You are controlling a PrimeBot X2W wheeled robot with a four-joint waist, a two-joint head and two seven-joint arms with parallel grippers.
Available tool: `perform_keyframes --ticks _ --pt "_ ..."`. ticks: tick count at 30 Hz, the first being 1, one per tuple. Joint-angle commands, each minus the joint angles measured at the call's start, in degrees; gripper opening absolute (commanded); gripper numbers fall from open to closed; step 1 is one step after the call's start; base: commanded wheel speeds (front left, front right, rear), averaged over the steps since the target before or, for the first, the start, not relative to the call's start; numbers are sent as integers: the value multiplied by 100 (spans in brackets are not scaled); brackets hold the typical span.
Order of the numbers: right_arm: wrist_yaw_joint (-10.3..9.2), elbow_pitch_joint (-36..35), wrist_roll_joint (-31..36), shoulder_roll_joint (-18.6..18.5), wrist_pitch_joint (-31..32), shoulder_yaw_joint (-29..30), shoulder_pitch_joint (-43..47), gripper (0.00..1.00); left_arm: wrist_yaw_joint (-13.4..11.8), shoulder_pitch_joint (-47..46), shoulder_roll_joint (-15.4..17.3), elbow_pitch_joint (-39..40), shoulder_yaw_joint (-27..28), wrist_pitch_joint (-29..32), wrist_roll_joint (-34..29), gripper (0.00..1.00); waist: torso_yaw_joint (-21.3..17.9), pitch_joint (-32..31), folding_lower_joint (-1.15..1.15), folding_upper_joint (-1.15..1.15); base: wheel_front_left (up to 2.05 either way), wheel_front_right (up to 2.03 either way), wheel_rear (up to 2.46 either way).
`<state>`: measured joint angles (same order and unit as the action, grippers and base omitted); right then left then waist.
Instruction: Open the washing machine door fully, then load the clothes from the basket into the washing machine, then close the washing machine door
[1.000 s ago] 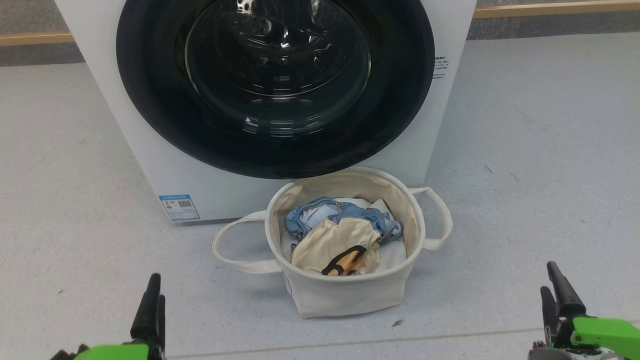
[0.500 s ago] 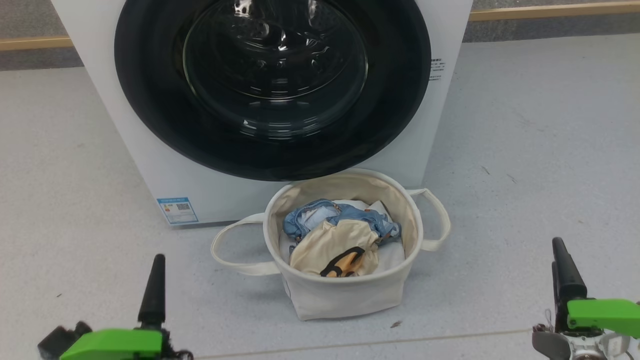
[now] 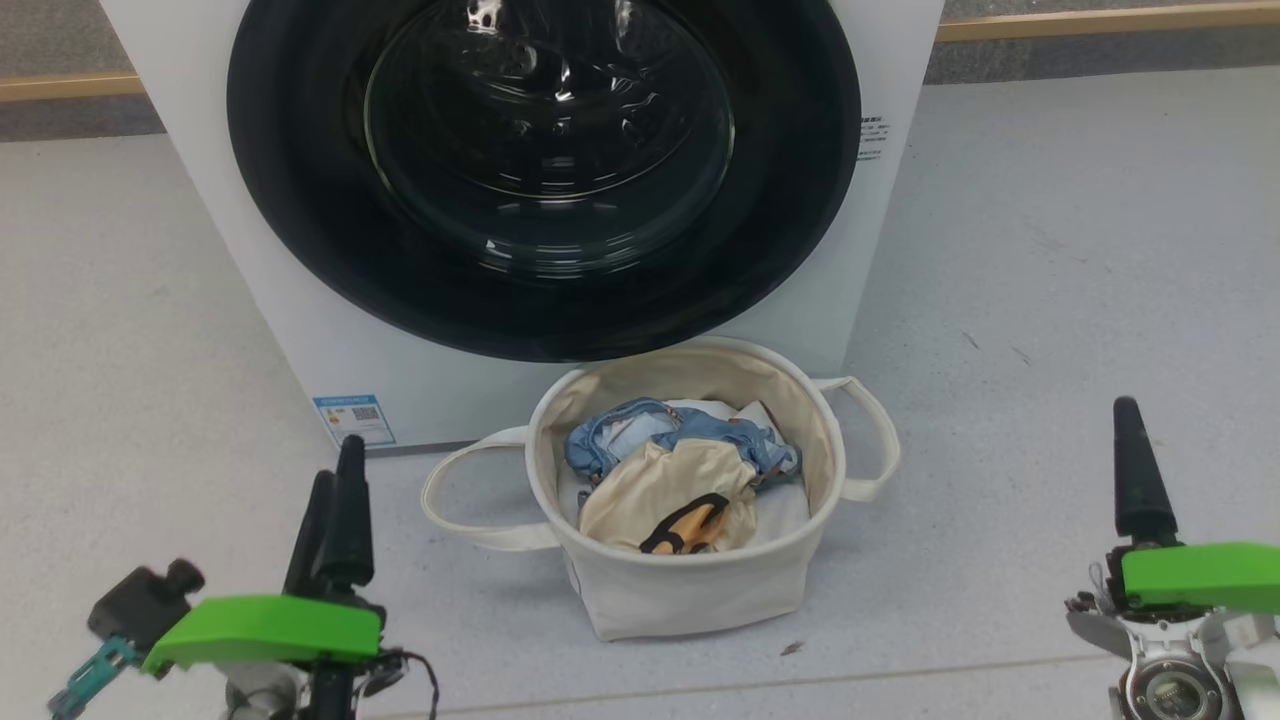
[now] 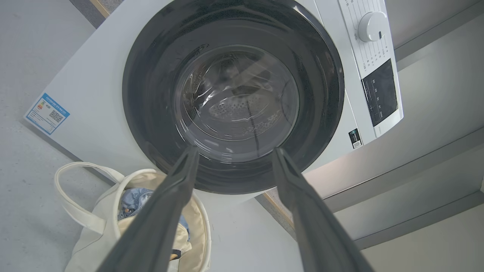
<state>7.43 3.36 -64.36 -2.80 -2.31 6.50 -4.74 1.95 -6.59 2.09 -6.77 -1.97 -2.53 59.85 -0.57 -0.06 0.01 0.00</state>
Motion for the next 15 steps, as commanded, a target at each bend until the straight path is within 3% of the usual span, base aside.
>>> perform_keyframes --ticks 1,15 --pt "2 -312 149 -124 -79 -67 -368 100 -38 -338 51 275 16 -58 -210 100 3 -3 0 0 0 0 0" --pt "3 -181 1692 -466 -314 -545 -455 100 -366 -576 57 299 -415 -293 -1759 100 21 -53 0 0 0 0 0"
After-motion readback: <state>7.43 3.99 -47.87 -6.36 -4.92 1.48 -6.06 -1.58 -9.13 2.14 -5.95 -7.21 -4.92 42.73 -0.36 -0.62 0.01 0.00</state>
